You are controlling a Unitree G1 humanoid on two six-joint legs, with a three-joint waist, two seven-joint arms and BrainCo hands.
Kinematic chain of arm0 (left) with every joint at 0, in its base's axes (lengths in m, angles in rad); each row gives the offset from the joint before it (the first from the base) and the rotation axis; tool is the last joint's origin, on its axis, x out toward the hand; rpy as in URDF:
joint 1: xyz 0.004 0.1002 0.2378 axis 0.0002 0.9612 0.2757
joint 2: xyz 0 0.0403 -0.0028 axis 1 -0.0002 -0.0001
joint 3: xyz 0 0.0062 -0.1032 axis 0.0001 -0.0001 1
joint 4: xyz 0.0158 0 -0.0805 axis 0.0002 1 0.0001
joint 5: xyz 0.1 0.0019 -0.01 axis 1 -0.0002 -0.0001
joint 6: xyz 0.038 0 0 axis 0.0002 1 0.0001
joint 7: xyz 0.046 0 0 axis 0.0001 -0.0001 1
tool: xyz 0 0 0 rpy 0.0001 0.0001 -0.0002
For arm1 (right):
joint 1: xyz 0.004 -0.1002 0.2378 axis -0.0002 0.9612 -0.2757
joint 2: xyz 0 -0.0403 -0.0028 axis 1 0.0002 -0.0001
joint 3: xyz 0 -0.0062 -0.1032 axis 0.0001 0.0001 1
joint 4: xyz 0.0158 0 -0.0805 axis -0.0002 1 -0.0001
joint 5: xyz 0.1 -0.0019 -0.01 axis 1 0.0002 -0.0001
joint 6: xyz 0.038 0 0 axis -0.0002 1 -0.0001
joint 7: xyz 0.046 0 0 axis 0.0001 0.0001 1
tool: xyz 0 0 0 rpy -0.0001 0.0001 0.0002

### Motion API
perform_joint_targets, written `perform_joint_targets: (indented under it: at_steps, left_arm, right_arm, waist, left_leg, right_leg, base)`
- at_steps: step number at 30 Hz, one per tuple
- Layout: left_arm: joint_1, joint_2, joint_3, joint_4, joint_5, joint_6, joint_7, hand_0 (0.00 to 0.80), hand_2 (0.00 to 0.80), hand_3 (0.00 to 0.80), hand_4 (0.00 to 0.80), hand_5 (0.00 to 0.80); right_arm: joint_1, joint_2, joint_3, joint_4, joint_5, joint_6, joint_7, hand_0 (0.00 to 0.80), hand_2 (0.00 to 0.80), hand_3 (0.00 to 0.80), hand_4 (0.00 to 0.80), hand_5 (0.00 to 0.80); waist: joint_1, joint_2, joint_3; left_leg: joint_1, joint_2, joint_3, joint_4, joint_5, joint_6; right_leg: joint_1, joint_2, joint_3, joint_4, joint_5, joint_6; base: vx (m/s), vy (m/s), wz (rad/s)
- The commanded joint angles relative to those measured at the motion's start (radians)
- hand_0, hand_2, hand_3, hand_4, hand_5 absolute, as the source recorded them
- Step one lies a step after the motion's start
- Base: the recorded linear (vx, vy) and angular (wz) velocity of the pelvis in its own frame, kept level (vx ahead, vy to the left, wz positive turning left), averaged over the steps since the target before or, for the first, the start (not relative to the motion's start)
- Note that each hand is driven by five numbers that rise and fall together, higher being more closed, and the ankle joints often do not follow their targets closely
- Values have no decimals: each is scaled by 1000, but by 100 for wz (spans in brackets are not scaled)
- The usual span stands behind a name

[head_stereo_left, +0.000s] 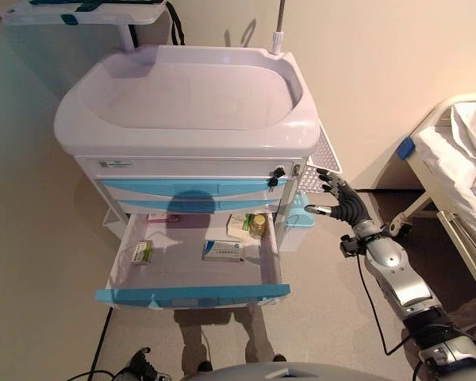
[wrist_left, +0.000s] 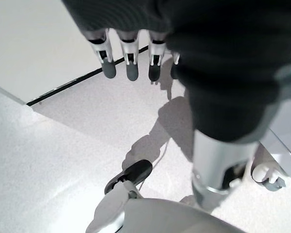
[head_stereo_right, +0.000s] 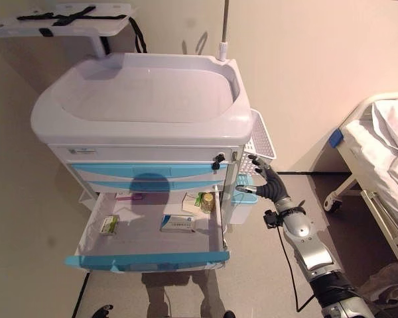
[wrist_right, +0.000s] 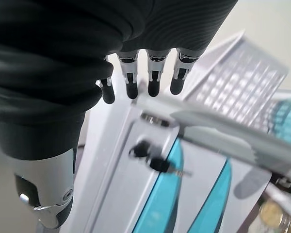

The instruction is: Open the drawer and pick up the medicine

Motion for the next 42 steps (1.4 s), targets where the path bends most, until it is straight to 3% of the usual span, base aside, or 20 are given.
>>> perform_joint_targets:
  at_steps: [1,10,20,31,42]
  left_arm:
    - [-38,64,40,34,57,0,28,0,0,0,0,0]
    - [-37,81,57,22,41,3,36,0,0,0,0,0]
    - [-110,142,66,-9,-21,11,87,0,0,0,0,0]
    - [-165,179,53,-49,-57,21,122,0,0,0,0,0]
    - [-196,176,12,-69,-75,24,143,0,0,0,0,0]
  right_arm:
    - [-49,15,1,-71,32,-53,10,0,0,0,0,0]
    - [-81,8,75,-112,43,-42,50,0,0,0,0,0]
    - [-230,10,161,-135,57,-57,27,0,0,0,0,0]
    - [-331,20,223,-148,55,-68,2,0,0,0,0,0]
    - [-442,69,294,-54,-5,-54,-38,0,0,0,0,0]
  waist:
    - [15,-60,-14]
    - [25,-74,7]
    - [66,-122,180]
    - [84,-132,289]
    - [111,-137,334]
  left_leg:
    - [-61,-70,-44,15,-13,50]
    - [-73,-70,-54,15,-8,48]
    - [-239,-83,-76,130,-4,54]
    - [-393,-99,-100,242,-5,54]
    - [-479,-107,-127,286,0,53]
  right_leg:
    - [-12,-35,-38,50,-21,68]
    - [-23,-37,-48,59,-25,68]
    - [-157,-34,-50,126,-14,56]
    - [-284,-45,-58,217,-23,45]
    - [-362,-49,-82,263,-34,37]
  base:
    - [10,-2,3]
    - [2,-1,1]
    - [-141,-29,5]
    - [-102,-3,7]
    - [-38,-8,6]
